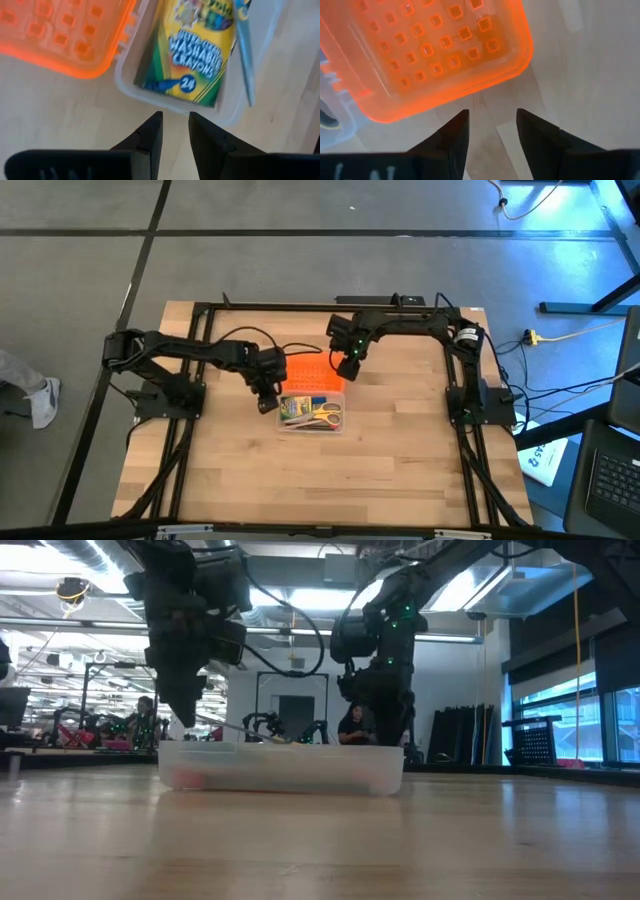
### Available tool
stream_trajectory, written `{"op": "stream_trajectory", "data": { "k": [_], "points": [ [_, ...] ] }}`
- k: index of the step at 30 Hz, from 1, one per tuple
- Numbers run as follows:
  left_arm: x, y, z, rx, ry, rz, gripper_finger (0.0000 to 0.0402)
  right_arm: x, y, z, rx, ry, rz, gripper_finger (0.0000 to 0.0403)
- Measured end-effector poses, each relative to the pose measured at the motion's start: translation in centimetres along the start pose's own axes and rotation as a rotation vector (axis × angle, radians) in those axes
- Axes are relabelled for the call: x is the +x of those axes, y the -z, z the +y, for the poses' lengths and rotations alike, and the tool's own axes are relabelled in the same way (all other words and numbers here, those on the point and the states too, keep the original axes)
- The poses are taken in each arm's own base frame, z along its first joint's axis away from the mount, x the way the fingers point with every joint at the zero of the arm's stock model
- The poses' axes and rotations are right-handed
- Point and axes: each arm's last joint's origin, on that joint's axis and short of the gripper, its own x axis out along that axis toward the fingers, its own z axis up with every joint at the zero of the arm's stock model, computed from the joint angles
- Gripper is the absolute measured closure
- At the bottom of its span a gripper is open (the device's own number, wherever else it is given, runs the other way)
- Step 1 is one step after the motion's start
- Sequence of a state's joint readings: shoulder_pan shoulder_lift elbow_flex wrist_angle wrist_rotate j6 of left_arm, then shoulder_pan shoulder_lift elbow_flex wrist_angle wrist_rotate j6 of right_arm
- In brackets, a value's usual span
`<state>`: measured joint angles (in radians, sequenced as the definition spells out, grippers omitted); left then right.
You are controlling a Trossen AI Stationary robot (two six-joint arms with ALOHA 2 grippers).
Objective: Pack school essentials
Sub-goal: Close the supply box lid
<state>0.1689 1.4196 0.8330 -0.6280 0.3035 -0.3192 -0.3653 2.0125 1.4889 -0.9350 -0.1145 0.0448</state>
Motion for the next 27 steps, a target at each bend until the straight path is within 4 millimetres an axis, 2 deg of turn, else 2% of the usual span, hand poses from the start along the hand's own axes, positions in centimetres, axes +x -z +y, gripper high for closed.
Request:
{"op": "stream_trajectory", "data": {
  "k": [4, 8, 17, 27],
  "points": [
    [0.3, -0.1, -0.4, -0.018, 0.002, -0.006, 0.0315, 1.7, 0.8, 0.0, 0.010, -0.086, 0.010, 0.0238],
    [0.7, -0.1, -0.3, -0.045, -0.043, -0.005, 0.0315, 2.8, 1.4, 0.0, 0.037, -0.092, 0.015, 0.0238],
    [2.8, -0.3, 0.2, -0.115, -0.053, 0.057, 0.0315, 2.9, 0.8, 0.0, 0.024, -0.092, -0.060, 0.0238],
    [3.0, -0.5, 0.1, -0.109, -0.044, 0.052, 0.0315, 2.9, 0.2, 0.0, -0.051, -0.082, -0.126, 0.0238]
  ]
}}
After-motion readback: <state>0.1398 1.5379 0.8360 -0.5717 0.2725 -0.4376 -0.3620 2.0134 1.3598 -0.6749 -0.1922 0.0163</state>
